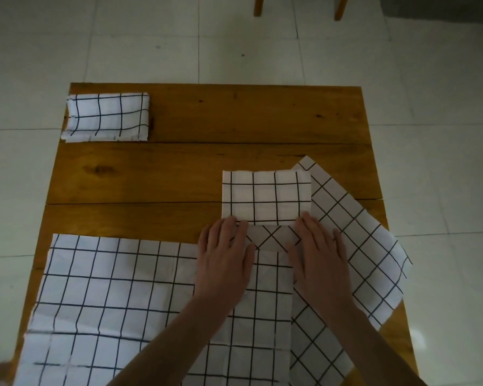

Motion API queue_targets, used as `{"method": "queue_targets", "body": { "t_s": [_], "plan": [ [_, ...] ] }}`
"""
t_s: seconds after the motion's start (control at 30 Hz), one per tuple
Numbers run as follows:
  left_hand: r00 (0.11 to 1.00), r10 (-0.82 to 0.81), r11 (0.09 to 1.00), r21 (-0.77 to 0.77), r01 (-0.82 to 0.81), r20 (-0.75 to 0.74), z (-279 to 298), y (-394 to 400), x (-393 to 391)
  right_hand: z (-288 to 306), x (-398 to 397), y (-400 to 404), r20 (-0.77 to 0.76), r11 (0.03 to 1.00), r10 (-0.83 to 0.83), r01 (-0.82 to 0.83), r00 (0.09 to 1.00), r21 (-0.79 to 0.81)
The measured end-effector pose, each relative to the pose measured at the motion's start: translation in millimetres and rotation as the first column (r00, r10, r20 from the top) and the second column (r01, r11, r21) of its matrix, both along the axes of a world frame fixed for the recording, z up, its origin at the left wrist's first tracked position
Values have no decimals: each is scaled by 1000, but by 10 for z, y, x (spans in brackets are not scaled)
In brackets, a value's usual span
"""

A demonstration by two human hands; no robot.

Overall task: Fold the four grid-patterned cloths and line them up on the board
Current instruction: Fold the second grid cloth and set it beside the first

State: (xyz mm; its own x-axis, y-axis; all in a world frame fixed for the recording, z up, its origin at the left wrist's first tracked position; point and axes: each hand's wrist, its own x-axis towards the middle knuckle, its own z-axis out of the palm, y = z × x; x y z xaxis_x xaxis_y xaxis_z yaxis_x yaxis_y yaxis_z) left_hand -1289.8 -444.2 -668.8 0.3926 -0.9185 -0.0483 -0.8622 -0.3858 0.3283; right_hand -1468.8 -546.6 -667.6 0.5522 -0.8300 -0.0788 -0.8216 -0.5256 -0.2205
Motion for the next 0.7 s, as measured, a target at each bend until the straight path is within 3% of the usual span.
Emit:
{"method": "queue_targets", "body": {
  "t_s": [0.17, 0.27, 0.4, 0.57, 0.7],
  "plan": [
    [947, 310, 950, -9, -312, -77, 143, -326, 18, 132, 224, -227, 81, 996, -94, 94, 992, -3],
    [859, 503, 859, 157, -487, -93, 216, -521, 76, 203, 369, -342, 123, 970, -238, 228, 964, 89],
    [832, 549, 818, 253, -517, -78, 253, -676, 134, 224, 498, -426, 106, 904, -403, 378, 909, 197],
    [763, 612, 783, 291, -549, -206, 305, -763, 191, 201, 520, -440, 31, 902, -404, 392, 914, 181],
    [764, 565, 823, 150, -548, -310, 326, -751, 205, 200, 498, -440, 18, 921, -369, 363, 929, 141]
  ]
}}
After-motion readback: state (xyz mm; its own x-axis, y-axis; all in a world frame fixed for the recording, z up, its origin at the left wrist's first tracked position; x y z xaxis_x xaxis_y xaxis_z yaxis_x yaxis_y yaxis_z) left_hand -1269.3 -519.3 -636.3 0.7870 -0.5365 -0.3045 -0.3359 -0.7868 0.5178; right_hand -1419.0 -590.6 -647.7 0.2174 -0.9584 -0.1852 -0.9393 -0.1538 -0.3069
